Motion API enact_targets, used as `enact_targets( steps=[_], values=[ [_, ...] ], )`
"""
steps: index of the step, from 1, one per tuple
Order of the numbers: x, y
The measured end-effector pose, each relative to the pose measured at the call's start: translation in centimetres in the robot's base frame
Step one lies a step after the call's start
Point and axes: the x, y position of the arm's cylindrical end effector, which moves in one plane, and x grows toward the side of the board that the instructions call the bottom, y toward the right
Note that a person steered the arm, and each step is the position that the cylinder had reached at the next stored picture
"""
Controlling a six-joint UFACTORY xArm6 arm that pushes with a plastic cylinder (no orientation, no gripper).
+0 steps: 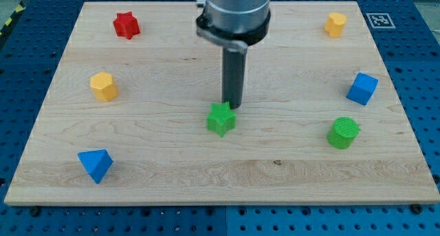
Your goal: Move the green star bottom center
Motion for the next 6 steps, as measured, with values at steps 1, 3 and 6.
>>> enact_targets(
  steps=[1,3,6],
  values=[
    [3.3,-0.4],
    [1.0,-3.3],
    [3.6,-2.4]
  ],
)
